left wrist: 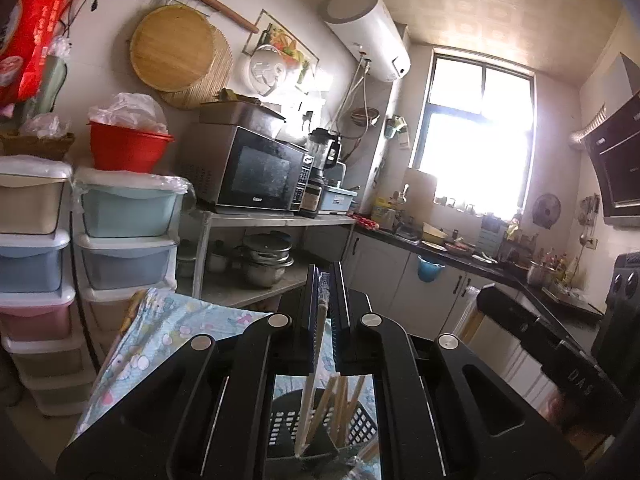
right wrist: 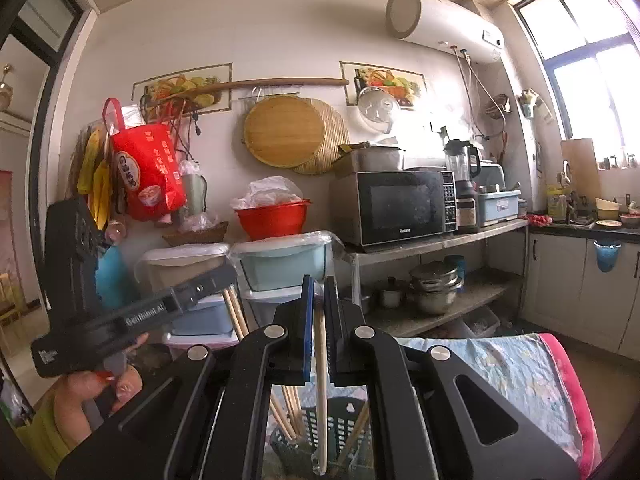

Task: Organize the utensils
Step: 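Lift the held chopsticks with both grippers and lower them into the holder, then open both grippers to release the chopsticks into the holder compartments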

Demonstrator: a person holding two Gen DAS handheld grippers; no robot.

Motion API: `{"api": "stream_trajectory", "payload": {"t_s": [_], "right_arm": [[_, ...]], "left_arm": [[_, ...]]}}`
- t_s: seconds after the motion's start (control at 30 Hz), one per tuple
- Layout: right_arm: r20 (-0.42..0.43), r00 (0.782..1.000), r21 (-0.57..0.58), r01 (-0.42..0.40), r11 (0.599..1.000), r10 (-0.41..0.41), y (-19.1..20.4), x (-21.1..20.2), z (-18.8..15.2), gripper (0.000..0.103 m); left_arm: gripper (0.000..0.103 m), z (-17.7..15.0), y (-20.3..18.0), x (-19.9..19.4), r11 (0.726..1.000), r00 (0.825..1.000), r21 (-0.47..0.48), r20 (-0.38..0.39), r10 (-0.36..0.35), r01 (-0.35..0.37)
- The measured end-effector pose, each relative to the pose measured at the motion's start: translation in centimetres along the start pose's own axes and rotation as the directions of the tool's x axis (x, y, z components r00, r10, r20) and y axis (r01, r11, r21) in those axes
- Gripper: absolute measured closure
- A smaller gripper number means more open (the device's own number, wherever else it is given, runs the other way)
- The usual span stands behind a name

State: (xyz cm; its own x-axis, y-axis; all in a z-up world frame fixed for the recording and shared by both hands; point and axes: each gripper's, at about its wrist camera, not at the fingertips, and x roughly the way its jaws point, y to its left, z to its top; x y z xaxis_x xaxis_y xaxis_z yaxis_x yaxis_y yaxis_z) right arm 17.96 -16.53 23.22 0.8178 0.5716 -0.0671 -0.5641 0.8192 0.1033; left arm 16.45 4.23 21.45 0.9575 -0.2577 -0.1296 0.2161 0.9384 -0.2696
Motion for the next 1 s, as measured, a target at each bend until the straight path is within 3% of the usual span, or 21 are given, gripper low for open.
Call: {"api": "stream_trajectory", "payload": {"t_s": [0.4,1.0], "right_arm": [[0.019,1.000,-0.033,0.001,0.999,0.000,0.4,2.1,0.4,0.098],[-0.025,0.999,-0.027,0.044,0.999,-0.045,-1.0,6.6,-3.6,0.098]], "left_arm": [[0.100,-0.8,2.0,1.2,1.000,1.000,-0.022,-0.006,0.018,-0.019],[0.100,-3.6,3.9,3.6,0.997,0.998,-0.064,-0.059,0.036,-0.040]]}}
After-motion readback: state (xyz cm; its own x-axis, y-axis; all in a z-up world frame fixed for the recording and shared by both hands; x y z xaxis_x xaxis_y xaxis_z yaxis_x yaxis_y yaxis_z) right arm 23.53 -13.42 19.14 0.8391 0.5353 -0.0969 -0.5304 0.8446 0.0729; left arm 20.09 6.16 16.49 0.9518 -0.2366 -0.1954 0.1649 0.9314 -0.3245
